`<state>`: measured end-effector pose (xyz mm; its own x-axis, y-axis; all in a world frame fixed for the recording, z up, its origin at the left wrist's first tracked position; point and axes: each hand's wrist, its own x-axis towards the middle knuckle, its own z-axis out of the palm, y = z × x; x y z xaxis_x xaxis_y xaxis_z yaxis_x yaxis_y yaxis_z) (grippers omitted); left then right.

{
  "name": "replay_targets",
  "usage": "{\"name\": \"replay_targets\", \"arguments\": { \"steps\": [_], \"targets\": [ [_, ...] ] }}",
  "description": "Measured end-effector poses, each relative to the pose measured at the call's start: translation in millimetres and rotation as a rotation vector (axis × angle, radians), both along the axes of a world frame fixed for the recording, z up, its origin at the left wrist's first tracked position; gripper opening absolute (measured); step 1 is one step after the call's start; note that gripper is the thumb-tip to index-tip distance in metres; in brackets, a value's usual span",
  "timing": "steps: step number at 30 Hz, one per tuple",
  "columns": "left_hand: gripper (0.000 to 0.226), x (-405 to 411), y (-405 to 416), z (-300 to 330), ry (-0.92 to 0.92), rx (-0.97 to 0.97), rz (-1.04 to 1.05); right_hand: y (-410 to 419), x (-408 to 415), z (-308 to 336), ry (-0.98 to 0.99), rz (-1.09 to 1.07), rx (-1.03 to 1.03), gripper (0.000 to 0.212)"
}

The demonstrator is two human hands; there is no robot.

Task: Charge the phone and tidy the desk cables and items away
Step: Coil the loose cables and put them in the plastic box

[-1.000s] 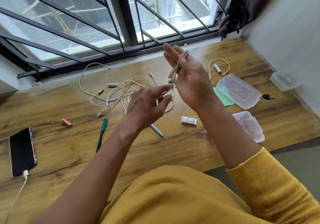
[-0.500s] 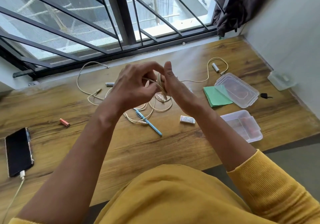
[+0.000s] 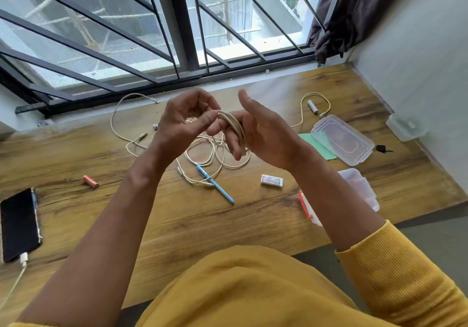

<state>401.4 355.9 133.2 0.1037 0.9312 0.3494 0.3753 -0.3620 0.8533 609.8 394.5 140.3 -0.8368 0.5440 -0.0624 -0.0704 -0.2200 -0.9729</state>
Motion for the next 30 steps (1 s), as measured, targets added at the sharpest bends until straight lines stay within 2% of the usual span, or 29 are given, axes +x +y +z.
{"name": "replay_targets", "arguments": {
  "steps": [2,3,7,10,14,20,23,25,27,30],
  "targets": [
    [0.016,1.1,0.3,-3.2,-0.085,-0.005,0.031,-2.1,0.3,7.7,0.136,0.005,-0.075,0.059],
    [0.014,2.5,1.1,-6.0,-0.11,-0.004,0.064,-2.2,0.1,12.0,0.215,0.006,-0.117,0.053],
    [0.011,13.3,0.9,-23.3,-0.107,-0.014,0.156,2.9,0.8,24.4,0.454,-0.044,-0.297,0.059],
    [0.024,25.8,-4.1,-36.3,0.055,-0.058,0.154,6.4,0.3,28.1,0.506,-0.151,-0.311,0.061],
    [0.032,39.5,-10.0,-37.5,0.278,-0.027,0.176,14.0,-2.2,23.1,0.363,-0.335,-0.241,0.065],
    [0.034,41.2,-12.2,-12.8,0.392,0.017,0.112,12.3,-6.2,6.9,0.135,-0.453,-0.105,0.08],
    [0.026,35.6,-9.0,0.0,0.468,0.063,0.108,8.6,-8.4,-3.4,-0.04,-0.434,0.017,0.085],
    [0.018,27.3,-7.7,8.2,0.483,0.084,0.12,7.7,-6.4,-10.7,-0.138,-0.408,0.07,0.081],
    [0.015,17.5,-7.4,15.8,0.503,0.102,0.142,6.5,-4.2,-14.9,-0.199,-0.378,0.089,0.075],
    [0.015,5.0,-5.2,24.7,0.525,0.088,0.15,4.0,-1.7,-11.9,-0.257,-0.3,0.136,0.08]
  ]
}}
